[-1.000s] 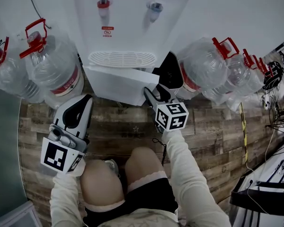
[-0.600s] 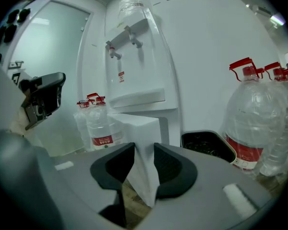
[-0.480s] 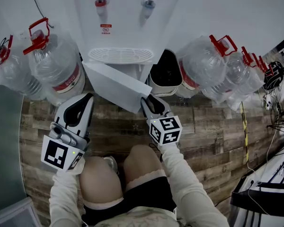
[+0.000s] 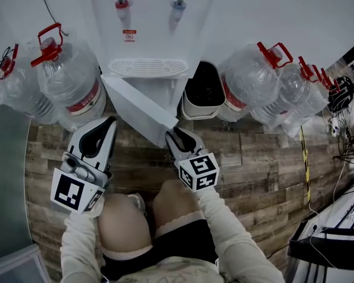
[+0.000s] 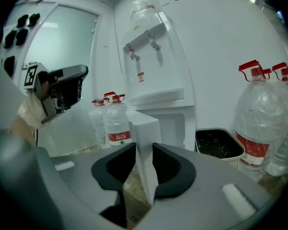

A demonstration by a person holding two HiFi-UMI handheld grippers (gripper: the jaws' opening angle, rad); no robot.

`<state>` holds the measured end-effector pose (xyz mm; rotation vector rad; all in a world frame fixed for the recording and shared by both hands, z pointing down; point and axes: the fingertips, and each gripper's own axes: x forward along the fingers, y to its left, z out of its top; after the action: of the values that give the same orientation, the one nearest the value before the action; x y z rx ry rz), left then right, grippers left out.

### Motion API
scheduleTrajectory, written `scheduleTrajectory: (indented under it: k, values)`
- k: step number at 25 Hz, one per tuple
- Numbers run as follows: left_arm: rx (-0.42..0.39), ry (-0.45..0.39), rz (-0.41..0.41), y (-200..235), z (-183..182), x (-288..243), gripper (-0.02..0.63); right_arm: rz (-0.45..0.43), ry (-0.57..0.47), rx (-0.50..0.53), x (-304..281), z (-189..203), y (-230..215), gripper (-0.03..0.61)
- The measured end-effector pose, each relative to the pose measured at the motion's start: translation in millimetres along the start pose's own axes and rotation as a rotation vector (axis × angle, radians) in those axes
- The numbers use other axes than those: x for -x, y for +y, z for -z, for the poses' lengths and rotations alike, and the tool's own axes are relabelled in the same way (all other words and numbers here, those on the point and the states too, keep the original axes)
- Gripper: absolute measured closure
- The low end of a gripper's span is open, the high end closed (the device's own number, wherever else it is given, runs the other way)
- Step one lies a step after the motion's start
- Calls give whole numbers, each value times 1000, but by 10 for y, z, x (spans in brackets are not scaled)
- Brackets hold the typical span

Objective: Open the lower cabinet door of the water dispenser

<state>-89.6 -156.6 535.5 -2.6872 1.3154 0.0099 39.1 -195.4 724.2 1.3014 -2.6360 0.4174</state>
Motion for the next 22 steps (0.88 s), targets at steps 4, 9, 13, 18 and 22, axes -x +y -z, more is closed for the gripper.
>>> scheduleTrajectory:
  k: [4, 9, 13, 18, 22]
  values:
    - [-8, 6, -2, -21, -19, 3, 611, -6, -13, 19, 17, -27, 9, 460]
    - [-8, 7, -10, -8, -29, 19, 611, -10, -75, 56, 134, -231, 20, 460]
    - [-11, 6, -11, 16, -25, 22, 611, 1, -127, 59, 248, -460, 13, 518]
    - [0, 2, -7, 77, 24, -9, 611, 39, -151, 65, 261, -651, -77, 569]
    - [19, 7, -8, 167, 106, -38, 611, 63, -166, 93, 227, -746, -107, 569]
